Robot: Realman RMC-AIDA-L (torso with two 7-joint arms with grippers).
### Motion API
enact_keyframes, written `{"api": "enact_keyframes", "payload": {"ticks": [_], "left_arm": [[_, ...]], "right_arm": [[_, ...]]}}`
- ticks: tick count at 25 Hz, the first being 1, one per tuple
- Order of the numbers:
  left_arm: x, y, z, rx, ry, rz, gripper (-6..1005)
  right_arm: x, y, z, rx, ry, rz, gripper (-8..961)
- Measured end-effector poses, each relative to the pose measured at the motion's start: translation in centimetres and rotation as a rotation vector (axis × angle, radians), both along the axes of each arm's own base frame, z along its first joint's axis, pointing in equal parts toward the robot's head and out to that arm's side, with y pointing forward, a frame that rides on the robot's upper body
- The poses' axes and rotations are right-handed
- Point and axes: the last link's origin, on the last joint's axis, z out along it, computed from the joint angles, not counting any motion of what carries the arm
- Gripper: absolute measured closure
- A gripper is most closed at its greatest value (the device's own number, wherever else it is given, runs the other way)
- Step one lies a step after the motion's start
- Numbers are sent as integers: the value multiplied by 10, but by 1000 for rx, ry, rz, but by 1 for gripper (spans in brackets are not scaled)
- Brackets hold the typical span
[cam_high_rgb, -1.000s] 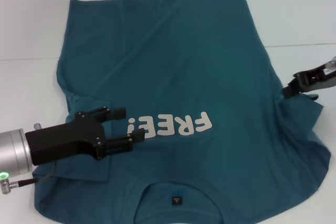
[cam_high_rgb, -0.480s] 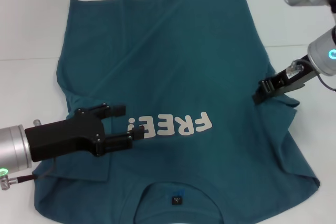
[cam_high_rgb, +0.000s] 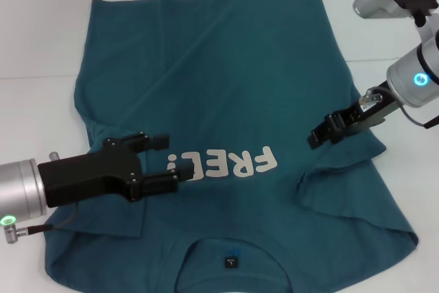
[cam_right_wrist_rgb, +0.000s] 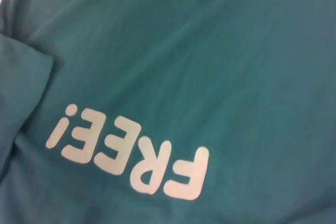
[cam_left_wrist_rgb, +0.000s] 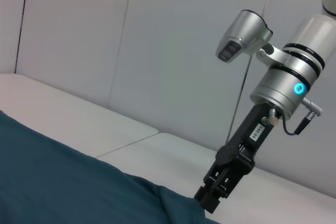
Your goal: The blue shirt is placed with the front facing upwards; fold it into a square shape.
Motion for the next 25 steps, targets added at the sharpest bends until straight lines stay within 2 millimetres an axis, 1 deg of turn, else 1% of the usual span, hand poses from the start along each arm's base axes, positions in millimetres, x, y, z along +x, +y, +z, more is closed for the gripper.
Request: {"api": "enact_keyframes", "payload": {"ticks": [2, 3, 5, 8, 11, 14, 20, 25], "left_arm": [[1, 0, 0, -1, 0, -2, 171], [1, 1, 0, -2, -1, -2, 170], [1, 0, 0, -4, -1, -2, 170], [1, 0, 0, -4, -2, -1, 170], [1, -1, -1, -4, -3, -1, 170], [1, -1, -2, -4, -3, -4, 170], [1, -1, -4, -8, -4, -2, 170], [0, -2, -4, -12, -5, 1, 171]], "right_arm": [[5, 2, 7, 22, -12, -13, 499], [11, 2, 12, 41, -17, -29, 471], [24, 4, 23, 94, -18, -70, 415], [49, 2, 37, 183, -4, -137, 332], [66, -2, 41, 225, 9, -179, 333], [76, -5, 39, 243, 18, -205, 335], [85, -6, 30, 257, 9, -212, 343], [89, -6, 32, 270, 0, -220, 374]]}}
